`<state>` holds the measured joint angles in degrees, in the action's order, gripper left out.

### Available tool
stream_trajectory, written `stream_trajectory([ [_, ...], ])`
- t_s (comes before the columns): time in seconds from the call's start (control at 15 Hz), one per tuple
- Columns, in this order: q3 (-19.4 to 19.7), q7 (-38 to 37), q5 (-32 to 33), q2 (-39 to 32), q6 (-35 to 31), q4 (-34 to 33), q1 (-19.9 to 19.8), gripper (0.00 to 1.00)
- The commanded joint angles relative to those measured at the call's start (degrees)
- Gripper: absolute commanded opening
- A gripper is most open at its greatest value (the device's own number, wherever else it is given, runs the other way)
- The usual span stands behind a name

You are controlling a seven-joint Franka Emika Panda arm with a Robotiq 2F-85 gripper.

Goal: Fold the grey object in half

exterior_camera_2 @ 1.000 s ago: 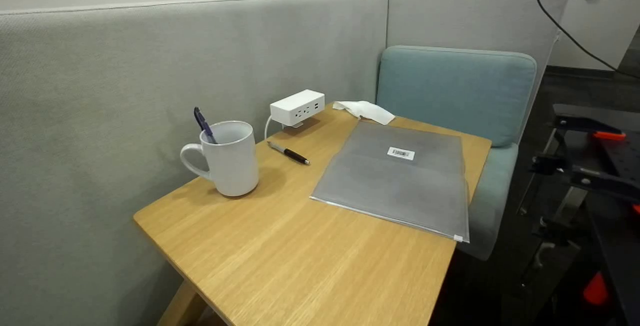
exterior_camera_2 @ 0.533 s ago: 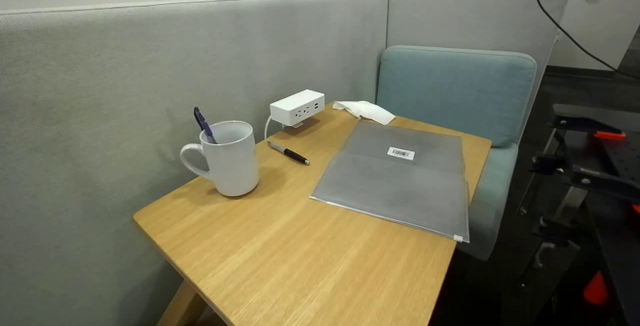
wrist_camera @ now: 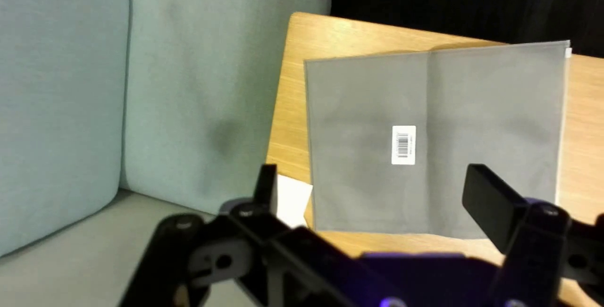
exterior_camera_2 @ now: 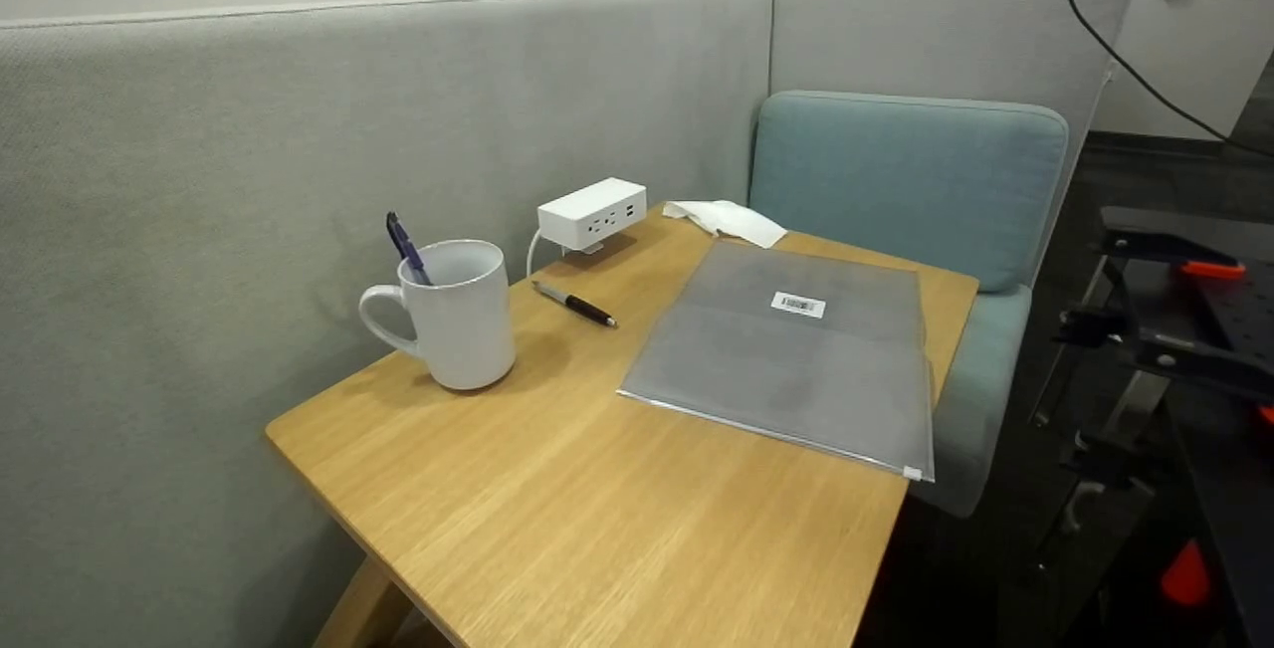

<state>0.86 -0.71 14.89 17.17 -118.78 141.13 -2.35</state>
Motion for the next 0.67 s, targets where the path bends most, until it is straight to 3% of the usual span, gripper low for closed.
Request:
stream_trajectory([
  [0.0,-3.2,-4.3,-0.9,-0.5,-4.9,2.3,2.3,1.0],
  [0.33,-7.4,-7.8,-1.1,-1.8,-2.6,2.4,5.2,1.0],
  [0.6,-7.0,-7.5,-0.6,-2.0,-3.8,2.4,4.9,1.0],
])
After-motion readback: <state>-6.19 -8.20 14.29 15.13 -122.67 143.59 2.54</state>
